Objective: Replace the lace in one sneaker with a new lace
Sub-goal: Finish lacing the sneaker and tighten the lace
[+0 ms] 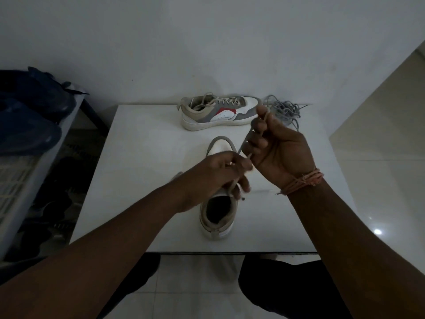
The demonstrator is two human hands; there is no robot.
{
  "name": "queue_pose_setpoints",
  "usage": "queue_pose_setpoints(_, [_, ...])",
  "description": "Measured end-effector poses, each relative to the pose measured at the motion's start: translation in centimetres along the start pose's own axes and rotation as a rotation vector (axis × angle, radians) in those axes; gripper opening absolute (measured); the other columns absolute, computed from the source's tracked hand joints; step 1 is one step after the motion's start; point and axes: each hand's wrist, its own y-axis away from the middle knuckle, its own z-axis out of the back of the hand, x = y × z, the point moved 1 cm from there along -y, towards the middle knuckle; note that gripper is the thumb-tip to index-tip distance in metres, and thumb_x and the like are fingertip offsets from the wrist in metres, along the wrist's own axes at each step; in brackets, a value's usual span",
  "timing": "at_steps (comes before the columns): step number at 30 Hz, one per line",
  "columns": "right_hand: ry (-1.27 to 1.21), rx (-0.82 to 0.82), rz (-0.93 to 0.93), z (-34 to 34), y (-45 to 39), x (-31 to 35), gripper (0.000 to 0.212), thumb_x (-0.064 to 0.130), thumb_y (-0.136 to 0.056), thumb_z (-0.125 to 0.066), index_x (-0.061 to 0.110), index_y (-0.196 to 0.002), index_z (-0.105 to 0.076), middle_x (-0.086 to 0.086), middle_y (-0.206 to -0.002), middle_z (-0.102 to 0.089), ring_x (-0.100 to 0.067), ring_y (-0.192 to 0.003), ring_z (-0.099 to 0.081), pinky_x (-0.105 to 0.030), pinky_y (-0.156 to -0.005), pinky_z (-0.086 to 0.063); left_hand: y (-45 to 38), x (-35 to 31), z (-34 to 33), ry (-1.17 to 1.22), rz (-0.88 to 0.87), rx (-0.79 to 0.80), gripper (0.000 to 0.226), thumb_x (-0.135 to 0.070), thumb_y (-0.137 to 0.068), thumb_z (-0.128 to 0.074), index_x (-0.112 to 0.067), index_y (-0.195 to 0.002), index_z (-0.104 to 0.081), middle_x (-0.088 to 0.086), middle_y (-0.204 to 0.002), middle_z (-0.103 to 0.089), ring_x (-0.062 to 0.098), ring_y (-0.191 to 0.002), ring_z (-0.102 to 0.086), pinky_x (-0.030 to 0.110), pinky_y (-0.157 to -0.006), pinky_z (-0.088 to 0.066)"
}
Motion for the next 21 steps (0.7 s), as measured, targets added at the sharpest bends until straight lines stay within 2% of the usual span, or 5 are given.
queue_pose_setpoints(2, [0.111,-0.187,0.028,0.9,0.0,0.7,0.022,0.017,-0.104,-0.038,0.012,-0.106,-0.059,0.003,-0.07,-0.045,-0.009,-0.049,-0.033,-0.024,-0.047,-0.031,0.2,-0.4,0.4,-0.222,-0.053,-0.042,0.023,-0.033,-0.102,-0.058,-0.015,-0.105,-0.072,0.0,-0.084,-0.072,0.019,-0.078,-0.067,0.035,-0.08,-0.056])
queue_pose_setpoints(7, [0.797,-0.874,0.005,4.1,0.0,0.9,0.021,0.008,-0.096,-0.05,0.011,-0.087,-0.069,-0.003,-0.061,-0.049,-0.013,-0.042,-0.037,-0.022,-0.042,-0.032,0.5,-0.9,4.3,-0.638,0.147,-0.202,0.027,-0.031,-0.102,-0.054,-0.022,-0.089,-0.076,-0.001,-0.086,-0.074,0.021,-0.083,-0.068,0.038,-0.074,-0.051])
queue_pose_setpoints(11, [1.02,-0.941,-0.004,5.0,-0.1,1.1,0.02,0.011,-0.091,-0.056,0.01,-0.081,-0.073,-0.007,-0.07,-0.061,-0.018,-0.062,-0.051,-0.033,-0.062,-0.043,1.7,-0.6,6.9,-0.692,0.469,-0.058,0.018,-0.023,-0.099,-0.06,-0.016,-0.096,-0.076,-0.002,-0.093,-0.068,0.013,-0.083,-0.06,0.025,-0.072,-0.048])
queue_pose_setpoints(16, [1.228,-0.996,0.03,5.6,0.6,1.3,0.032,0.018,-0.096,-0.053,-0.008,-0.096,-0.07,-0.023,-0.083,-0.068,-0.031,-0.072,-0.061,-0.037,-0.072,-0.05,2.2,-1.4,8.9,-0.811,0.517,-0.172,0.029,0.0,-0.1,-0.049,-0.011,-0.107,-0.074,-0.001,-0.097,-0.06,0.016,-0.083,-0.058,0.011,-0.056,-0.042])
queue_pose_setpoints(21, [1.796,-0.869,-0.115,3.0,1.0,-1.5,0.061,0.045,-0.095,-0.055,0.006,-0.14,-0.043,-0.018,-0.139,-0.051,-0.037,-0.128,-0.046,-0.051,-0.108,-0.037,1.4,-1.5,7.5,-0.645,0.292,-0.392,0.035,0.004,-0.096,-0.052,-0.016,-0.109,-0.077,0.006,-0.102,-0.071,0.017,-0.085,-0.064,0.035,-0.081,-0.056])
